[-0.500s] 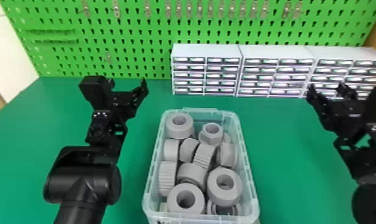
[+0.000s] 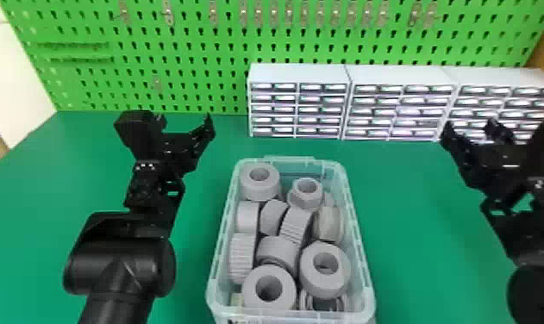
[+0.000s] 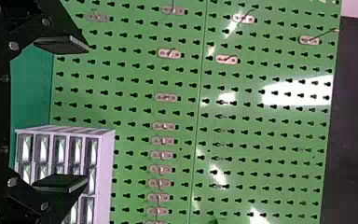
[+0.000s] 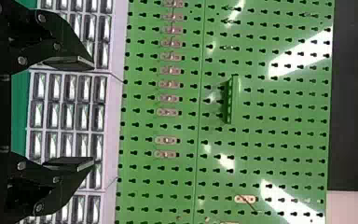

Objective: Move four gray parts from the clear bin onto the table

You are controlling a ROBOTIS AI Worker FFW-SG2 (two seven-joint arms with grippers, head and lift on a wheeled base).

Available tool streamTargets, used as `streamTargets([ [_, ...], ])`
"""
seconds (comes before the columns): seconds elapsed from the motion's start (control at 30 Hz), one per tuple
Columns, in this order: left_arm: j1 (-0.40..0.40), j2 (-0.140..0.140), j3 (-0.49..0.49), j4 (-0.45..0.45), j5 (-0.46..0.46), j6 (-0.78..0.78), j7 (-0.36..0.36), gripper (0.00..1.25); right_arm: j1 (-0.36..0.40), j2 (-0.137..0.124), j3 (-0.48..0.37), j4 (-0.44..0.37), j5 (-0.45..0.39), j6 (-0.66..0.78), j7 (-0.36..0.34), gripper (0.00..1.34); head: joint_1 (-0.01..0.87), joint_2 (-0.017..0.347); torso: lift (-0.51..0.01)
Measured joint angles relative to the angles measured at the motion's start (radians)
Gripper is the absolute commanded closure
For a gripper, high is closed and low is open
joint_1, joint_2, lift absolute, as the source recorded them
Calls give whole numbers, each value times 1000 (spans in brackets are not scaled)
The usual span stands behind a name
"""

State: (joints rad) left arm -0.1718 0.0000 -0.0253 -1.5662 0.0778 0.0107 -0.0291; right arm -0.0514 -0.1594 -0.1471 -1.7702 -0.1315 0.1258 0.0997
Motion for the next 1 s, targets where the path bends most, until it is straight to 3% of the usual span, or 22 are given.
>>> streamTargets([
  [1.0, 10, 0, -2, 0, -3, 0, 0, 282, -7, -12, 10, -2, -10, 0, 0, 530, 693, 72, -52],
])
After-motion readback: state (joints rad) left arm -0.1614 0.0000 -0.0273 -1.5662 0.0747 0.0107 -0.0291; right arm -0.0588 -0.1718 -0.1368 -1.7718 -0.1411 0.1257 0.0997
